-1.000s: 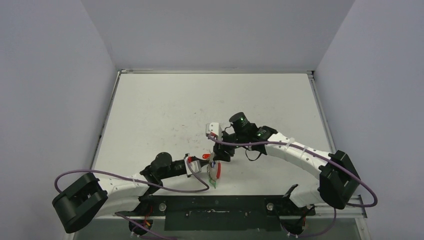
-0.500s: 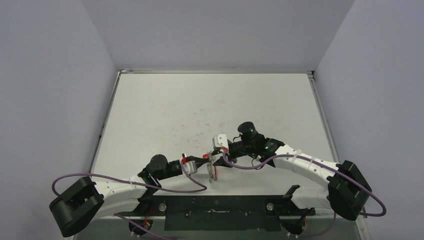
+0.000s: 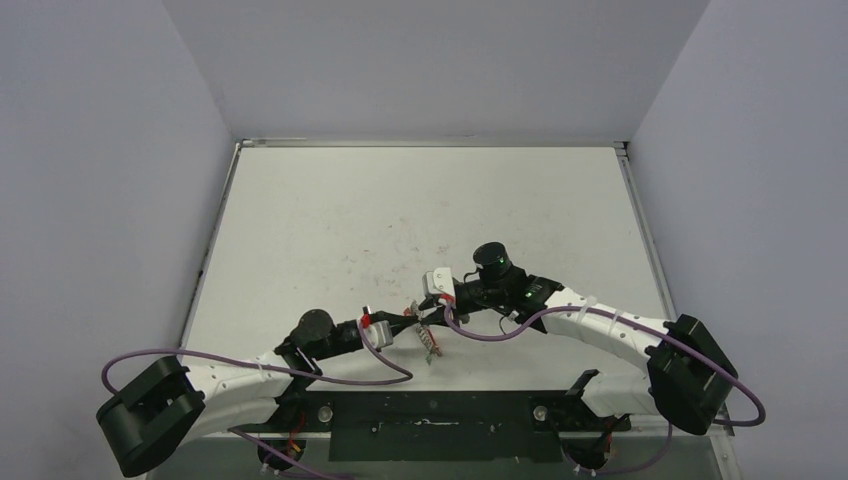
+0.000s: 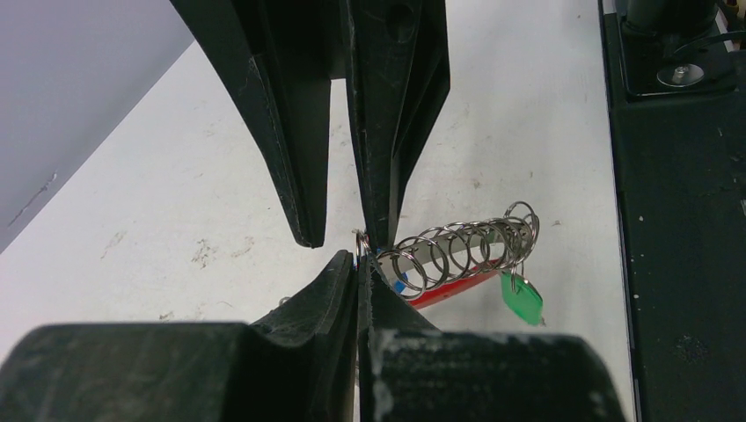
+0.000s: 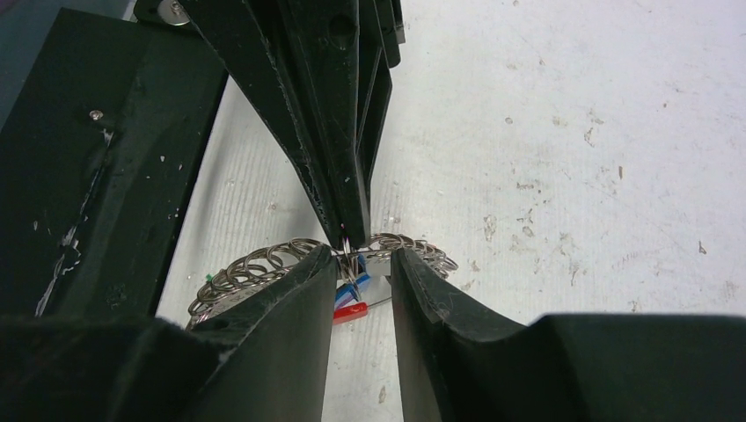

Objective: Put the keys on the keyring

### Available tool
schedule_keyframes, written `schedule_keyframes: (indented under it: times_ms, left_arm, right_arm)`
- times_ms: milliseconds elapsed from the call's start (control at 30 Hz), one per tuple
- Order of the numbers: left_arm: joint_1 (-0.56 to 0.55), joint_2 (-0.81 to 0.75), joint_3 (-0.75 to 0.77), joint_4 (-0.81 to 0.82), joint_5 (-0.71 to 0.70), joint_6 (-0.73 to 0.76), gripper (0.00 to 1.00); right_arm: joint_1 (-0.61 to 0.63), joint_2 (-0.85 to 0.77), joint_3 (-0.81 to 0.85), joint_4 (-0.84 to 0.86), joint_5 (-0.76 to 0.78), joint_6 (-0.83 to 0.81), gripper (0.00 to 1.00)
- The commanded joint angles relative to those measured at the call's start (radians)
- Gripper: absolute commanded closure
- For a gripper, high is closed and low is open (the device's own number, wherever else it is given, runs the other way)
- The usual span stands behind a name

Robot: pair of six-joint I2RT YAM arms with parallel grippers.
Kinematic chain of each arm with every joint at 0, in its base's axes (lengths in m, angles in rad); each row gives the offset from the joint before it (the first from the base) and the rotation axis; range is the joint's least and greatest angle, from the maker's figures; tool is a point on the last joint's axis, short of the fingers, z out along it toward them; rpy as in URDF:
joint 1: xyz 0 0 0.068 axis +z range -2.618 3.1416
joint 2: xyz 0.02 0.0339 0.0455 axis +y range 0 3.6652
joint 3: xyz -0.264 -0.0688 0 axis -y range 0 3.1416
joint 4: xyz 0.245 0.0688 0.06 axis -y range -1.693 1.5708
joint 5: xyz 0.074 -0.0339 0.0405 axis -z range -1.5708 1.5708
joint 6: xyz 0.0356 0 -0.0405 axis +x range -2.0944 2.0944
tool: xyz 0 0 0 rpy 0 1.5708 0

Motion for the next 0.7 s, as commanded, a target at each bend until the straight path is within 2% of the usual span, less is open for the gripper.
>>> schedule_keyframes:
  times_ms: [0,200,300,400,567,667]
  left_arm:
    - [-0.006,-0.028,0.006,0.084,0.000,-0.014,1.00]
    - [-0.006,-0.027,0.006,0.083,-0.001,-0.015,1.00]
    - [-0.006,-0.027,0.010,0.085,0.000,-0.016,1.00]
    - [-0.006,-0.026,0.011,0.086,0.000,-0.016,1.00]
    - [-0.006,-0.026,0.008,0.087,-0.004,-0.017,1.00]
    - [-0.006,-0.028,0.006,0.077,-0.023,-0.016,1.00]
  right_arm:
    - [-0.006,-0.002,0.006,0.039,-0.046,-0.036,0.69]
    - [-0.007,-0.007,-0.004,0.036,-0.035,-0.048,0.70]
    - [-0.006,0.008,0.006,0.035,-0.050,-0.050,0.81]
    - [-0.007,0.021,0.023,0.018,-0.061,-0.056,0.98]
    - [-0.007,0.027,0.056,-0.027,-0.055,-0.068,1.00]
    - [-0.006,0.021,0.090,-0.121,-0.027,-0.070,1.00]
